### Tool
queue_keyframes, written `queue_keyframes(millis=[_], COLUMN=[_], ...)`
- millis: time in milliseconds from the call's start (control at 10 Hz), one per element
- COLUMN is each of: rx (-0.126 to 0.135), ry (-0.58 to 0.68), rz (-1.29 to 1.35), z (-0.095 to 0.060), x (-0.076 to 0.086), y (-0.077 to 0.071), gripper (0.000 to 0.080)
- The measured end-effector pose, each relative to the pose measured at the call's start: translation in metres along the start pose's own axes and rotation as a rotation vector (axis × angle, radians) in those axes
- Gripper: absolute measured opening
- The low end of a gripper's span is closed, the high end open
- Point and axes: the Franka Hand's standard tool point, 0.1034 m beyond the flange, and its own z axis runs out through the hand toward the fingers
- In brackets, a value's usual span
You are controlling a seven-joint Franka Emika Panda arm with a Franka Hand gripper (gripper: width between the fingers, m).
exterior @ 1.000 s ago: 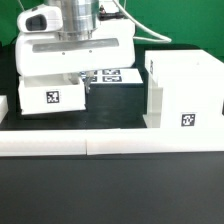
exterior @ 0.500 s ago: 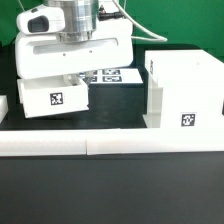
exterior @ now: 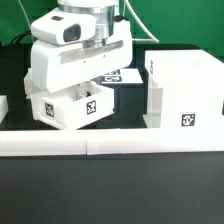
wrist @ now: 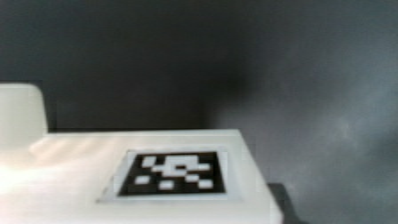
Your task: Assemble drawer
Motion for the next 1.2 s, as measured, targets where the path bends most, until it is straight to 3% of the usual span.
queue_keyframes(millis=[400, 700, 1000, 1200], rx=[-0.012, -0.042, -0.042, -0.042], ry=[-0.003, -0.029, -0.059, -0.060], rz=[-0.255, -0.506, -0.729, -0.739], z=[0.0002, 0.0031, 0.0030, 0.0031], x=[-0.0042, 0.0032, 0.0009, -0.0001], y=[0.0048, 0.0014, 0.0039, 0.0046], gripper=[0.0042, 0.0042, 0.0042, 0.0042])
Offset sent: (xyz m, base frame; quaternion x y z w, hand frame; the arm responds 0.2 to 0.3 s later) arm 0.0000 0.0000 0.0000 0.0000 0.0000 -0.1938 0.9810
